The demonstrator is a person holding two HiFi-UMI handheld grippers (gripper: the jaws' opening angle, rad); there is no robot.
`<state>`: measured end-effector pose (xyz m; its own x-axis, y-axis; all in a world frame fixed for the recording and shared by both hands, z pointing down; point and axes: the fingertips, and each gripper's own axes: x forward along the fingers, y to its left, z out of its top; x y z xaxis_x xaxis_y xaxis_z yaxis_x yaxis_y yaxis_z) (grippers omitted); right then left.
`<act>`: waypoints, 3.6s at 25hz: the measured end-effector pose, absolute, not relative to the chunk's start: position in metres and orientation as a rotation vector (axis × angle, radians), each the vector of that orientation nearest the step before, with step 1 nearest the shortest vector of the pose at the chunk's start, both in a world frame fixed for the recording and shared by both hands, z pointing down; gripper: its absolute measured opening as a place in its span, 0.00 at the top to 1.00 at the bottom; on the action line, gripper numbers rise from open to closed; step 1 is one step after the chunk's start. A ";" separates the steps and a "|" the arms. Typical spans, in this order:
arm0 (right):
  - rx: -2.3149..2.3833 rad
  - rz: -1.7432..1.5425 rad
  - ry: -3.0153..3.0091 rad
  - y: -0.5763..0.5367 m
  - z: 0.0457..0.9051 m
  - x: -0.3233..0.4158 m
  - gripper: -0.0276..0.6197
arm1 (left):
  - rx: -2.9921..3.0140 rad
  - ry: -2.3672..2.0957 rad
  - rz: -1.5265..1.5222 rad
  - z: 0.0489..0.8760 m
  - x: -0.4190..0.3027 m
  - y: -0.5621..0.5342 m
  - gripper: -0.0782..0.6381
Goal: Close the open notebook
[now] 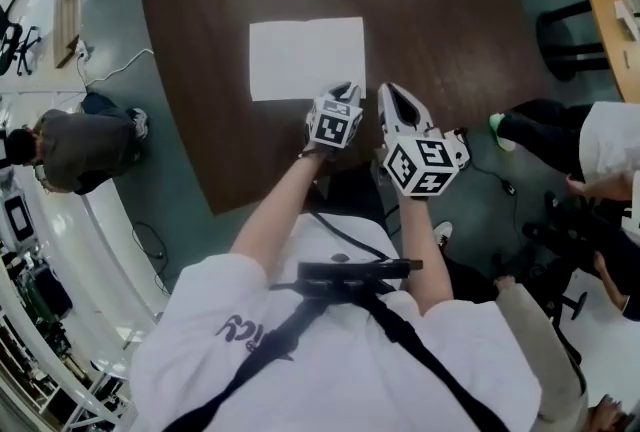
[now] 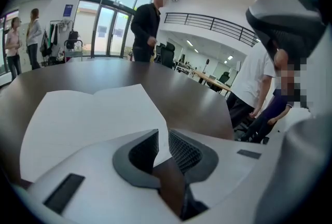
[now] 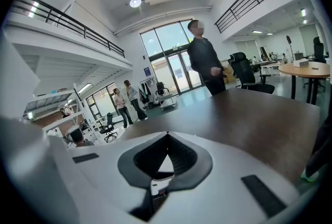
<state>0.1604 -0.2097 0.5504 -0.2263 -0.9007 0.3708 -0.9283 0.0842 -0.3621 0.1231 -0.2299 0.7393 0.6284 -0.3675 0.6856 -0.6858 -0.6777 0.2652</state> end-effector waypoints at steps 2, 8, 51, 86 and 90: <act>1.888 0.817 -2.299 -0.211 0.546 0.151 0.95 | 2.345 -0.879 0.735 0.722 0.113 -0.235 0.87; 1.777 0.799 -2.359 -0.212 0.544 0.118 0.95 | 2.321 -1.035 0.569 0.677 0.052 -0.243 0.78; 1.679 0.841 -2.324 -0.222 0.580 0.076 0.95 | 1.733 -1.505 0.669 0.766 -0.143 -0.285 0.78; 2.068 0.932 -2.190 -0.192 0.573 0.182 0.95 | 2.389 -0.684 1.015 0.778 0.138 -0.197 0.83; 2.073 0.929 -2.190 -0.192 0.570 0.186 0.95 | 2.399 -0.618 0.978 0.763 0.138 -0.190 0.82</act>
<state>0.1856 -0.1917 0.5701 -0.1367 -0.9159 0.3774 -0.9080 -0.0365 -0.4174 0.1375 -0.1899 0.7630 0.6438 -0.2260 0.7311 -0.5636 -0.7863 0.2532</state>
